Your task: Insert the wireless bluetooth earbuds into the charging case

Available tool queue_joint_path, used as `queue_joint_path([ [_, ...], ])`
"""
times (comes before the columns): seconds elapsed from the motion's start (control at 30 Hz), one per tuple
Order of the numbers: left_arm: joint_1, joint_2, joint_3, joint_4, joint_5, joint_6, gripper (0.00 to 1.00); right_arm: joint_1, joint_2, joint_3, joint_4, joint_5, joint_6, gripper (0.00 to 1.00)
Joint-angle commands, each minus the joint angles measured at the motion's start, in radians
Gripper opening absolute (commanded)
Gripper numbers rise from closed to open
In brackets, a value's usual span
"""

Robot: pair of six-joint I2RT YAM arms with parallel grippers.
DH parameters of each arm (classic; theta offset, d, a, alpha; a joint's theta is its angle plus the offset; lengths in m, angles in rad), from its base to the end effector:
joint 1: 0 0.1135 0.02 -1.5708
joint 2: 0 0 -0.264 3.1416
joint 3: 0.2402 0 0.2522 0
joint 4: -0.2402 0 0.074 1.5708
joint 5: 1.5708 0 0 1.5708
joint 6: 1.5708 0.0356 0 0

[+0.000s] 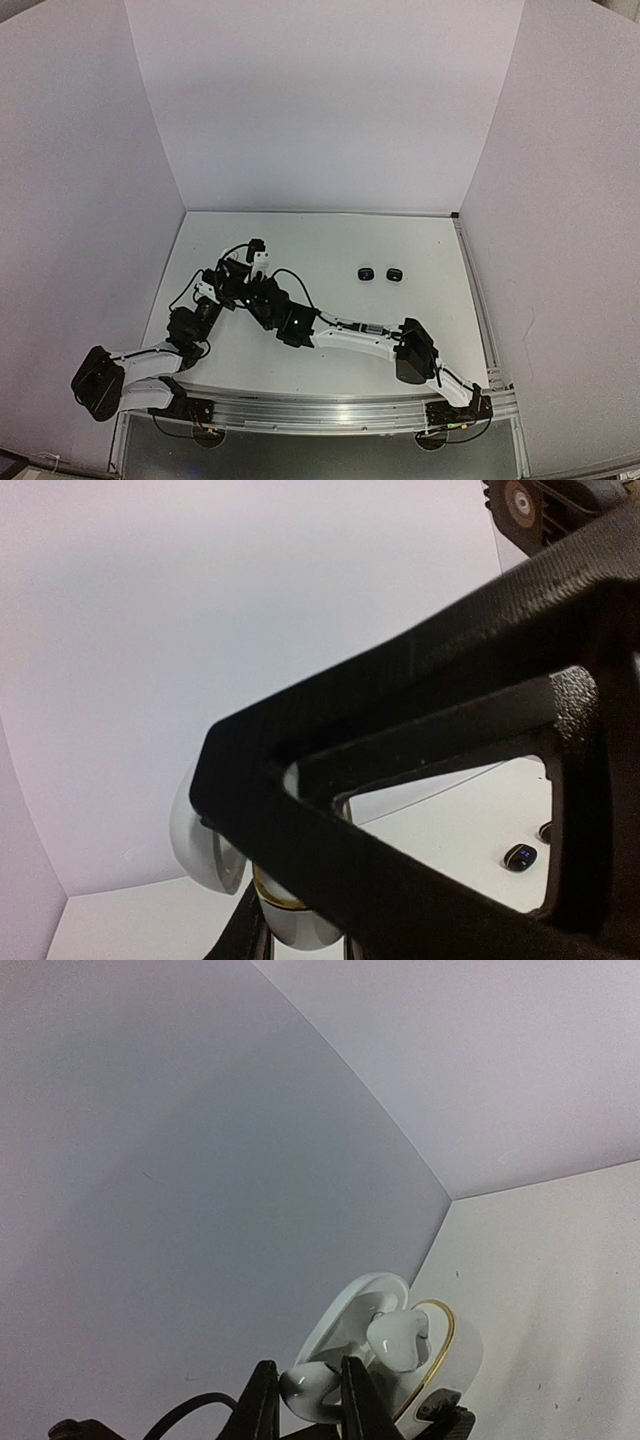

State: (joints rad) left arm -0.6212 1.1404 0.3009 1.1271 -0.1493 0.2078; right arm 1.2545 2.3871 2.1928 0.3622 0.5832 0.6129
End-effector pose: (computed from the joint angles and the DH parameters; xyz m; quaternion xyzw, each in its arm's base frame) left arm 0.1843 -0.1254 0.2421 0.1857 0.5703 -0.1203 0.7911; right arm 0.1949 0.5323 0.3232 0.0135 0.6558 0.4778 0.5844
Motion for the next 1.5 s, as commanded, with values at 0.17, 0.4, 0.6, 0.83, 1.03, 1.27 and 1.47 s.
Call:
queue_joint_path([
  [0.17, -0.003, -0.037, 0.017, 0.018, 0.043, -0.053, 0.0, 0.026, -0.031, -0.026, -0.019, 0.054, -0.041, 0.22],
  [0.4, -0.002, -0.053, 0.01, -0.012, 0.055, -0.078, 0.0, 0.026, -0.053, -0.044, -0.003, 0.08, -0.087, 0.22],
  [0.6, 0.0, -0.063, 0.005, -0.022, 0.087, -0.104, 0.0, 0.026, -0.073, -0.066, 0.003, 0.112, -0.156, 0.19],
  [0.83, 0.004, -0.069, 0.004, -0.046, 0.091, -0.12, 0.0, 0.026, -0.111, -0.083, 0.003, 0.094, -0.222, 0.19],
  [1.03, 0.012, -0.117, 0.006, -0.173, 0.117, -0.151, 0.0, 0.026, -0.209, -0.111, 0.001, -0.049, -0.353, 0.24],
  [1.27, 0.075, -0.157, 0.072, -0.527, 0.125, -0.284, 0.0, 0.025, -0.337, -0.185, -0.042, -0.131, -0.41, 0.39],
  [1.47, 0.186, -0.156, 0.128, -0.721, 0.16, -0.345, 0.0, 0.007, -0.42, -0.278, -0.184, -0.106, -0.347, 0.53],
])
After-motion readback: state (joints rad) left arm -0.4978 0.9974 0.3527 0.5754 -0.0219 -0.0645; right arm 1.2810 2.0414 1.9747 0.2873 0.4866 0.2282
